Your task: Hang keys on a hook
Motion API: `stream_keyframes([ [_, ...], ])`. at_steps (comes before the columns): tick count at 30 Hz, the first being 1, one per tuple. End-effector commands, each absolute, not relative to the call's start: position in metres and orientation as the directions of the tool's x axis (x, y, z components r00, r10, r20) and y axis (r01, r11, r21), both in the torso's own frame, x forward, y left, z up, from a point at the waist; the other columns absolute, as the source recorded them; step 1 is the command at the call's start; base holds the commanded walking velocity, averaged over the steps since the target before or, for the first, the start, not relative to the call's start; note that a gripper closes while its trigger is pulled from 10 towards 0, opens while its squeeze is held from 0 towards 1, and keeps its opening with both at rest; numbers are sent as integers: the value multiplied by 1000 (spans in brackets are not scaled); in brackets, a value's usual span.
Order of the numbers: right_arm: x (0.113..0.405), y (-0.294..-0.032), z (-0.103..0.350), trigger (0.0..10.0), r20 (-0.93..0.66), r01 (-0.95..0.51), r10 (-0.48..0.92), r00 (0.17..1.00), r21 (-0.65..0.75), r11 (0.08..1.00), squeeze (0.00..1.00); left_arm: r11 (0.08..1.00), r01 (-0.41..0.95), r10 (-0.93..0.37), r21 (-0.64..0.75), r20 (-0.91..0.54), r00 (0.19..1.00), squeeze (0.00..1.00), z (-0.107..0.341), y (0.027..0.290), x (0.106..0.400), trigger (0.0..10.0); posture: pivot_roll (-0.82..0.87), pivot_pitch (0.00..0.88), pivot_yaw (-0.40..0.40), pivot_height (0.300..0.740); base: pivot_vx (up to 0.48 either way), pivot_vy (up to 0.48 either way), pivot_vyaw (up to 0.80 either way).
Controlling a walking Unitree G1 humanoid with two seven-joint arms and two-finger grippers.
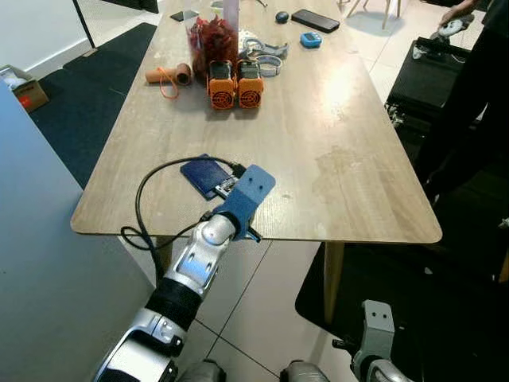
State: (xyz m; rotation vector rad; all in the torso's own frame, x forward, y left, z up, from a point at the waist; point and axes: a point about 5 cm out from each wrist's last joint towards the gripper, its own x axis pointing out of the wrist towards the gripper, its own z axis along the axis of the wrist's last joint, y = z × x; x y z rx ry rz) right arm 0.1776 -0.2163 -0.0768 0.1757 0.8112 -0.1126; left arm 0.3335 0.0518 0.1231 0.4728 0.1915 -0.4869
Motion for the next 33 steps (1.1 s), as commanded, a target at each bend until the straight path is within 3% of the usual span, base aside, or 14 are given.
stream_keyframes([
  [1, 172, -218, -79, 10000, -741, 176, -37, 670, 111, 978, 0, 764, 476, -359, 436, -326, 875, 0, 119, 60, 334, 10000, 28, 129, -18, 740, 0, 0, 0],
  [16, 173, -217, -79, 10000, -741, 177, -35, 671, 113, 978, 0, 632, 499, -294, 592, -413, 862, 0, 118, 82, 332, 10000, 31, 128, -17, 740, 0, 0, 0],
  [21, 174, -216, -79, 10000, -740, 176, -35, 671, 114, 978, 0, 567, 459, -211, 684, -418, 883, 0, 113, 100, 336, 10000, 31, 128, -18, 740, 0, 0, 0],
  [33, 173, -217, -79, 10000, -743, 177, -36, 668, 113, 978, 0, 511, 415, -137, 753, -406, 904, 0, 112, 115, 338, 10000, 30, 125, -20, 740, 0, 0, 0],
])
